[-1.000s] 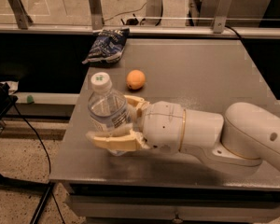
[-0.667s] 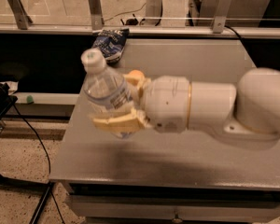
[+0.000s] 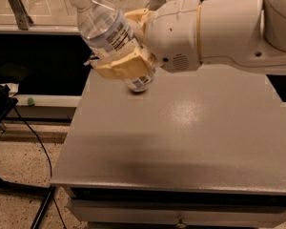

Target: Knock blue plastic bottle over

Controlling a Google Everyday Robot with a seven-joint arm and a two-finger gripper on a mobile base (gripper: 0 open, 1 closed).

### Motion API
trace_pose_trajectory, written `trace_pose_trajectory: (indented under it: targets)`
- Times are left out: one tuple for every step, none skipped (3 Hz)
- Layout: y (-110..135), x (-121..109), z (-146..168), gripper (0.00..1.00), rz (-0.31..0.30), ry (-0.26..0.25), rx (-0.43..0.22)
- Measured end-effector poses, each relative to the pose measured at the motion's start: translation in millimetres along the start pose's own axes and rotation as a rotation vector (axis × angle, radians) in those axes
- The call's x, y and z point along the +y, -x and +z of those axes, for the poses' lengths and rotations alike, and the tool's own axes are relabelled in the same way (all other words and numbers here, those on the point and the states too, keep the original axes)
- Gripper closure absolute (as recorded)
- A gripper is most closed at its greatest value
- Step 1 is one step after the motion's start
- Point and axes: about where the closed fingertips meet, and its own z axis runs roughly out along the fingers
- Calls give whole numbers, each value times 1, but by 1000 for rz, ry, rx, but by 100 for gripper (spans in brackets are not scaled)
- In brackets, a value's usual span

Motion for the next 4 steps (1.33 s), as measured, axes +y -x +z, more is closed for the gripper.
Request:
trace_pose_trajectory:
  targets:
    - [-12,1,0,100,21,43,51]
    - [-50,-17,-8,100,85,150,191]
    - [-106,-43,-23,100,177,218,384]
    - [-165,-38,-54,100,213,307,645]
